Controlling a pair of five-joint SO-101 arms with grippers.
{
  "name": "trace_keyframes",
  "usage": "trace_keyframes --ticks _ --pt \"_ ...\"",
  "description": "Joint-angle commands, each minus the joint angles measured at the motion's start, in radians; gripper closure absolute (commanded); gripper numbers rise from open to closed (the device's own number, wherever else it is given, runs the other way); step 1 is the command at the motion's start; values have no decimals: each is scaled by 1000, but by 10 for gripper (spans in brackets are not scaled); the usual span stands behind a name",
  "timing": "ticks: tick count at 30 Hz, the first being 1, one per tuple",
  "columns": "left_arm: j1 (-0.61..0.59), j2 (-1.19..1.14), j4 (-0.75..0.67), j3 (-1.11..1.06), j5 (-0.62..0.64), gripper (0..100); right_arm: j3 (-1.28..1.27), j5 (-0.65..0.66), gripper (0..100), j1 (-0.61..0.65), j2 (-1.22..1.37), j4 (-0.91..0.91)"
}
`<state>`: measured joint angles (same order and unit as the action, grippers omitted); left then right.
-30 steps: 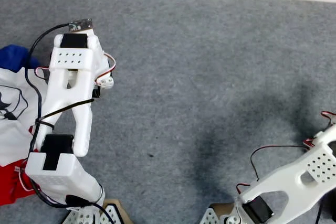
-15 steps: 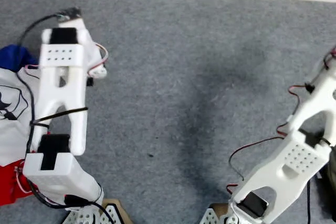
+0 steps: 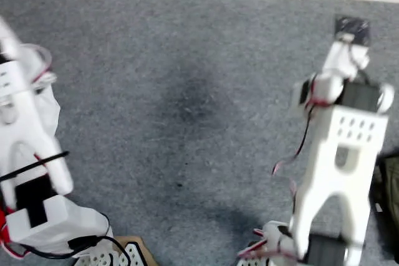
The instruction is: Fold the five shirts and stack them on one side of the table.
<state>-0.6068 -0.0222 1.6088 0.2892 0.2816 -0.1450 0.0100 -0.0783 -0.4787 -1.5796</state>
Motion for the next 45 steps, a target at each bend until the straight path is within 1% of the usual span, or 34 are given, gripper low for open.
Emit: trace_keyframes --ticks 1,3,6,9,12,16,19,28,31,41,43,45 --pt "-116 47 -8 -21 -14 962 -286 -8 982 58 -191 153" --pt "-154 47 -74 -73 -15 962 -407 -8 928 94 -248 223" --pt "-166 47 -236 -160 -14 960 -527 -14 841 145 -278 297" --pt "-139 47 -368 -225 -9 911 -542 -15 836 168 -278 323" --pt "-93 45 -400 -254 -5 844 -538 -17 836 170 -280 325" --pt "-50 -13 -450 -237 0 829 -538 -17 836 191 -280 340" --pt "-35 -110 -463 -173 37 827 -538 -17 836 208 -280 343" --pt "-42 -424 -460 96 38 826 -544 -11 836 217 -280 366" --pt "-44 -489 -460 157 38 825 -545 -9 836 217 -280 390" --pt "-30 -661 -460 292 38 829 -547 -15 836 219 -280 392" --pt "-8 -676 -460 302 38 851 -549 -17 836 219 -280 392" --pt "19 -671 -460 302 38 914 -549 -18 836 219 -278 394"
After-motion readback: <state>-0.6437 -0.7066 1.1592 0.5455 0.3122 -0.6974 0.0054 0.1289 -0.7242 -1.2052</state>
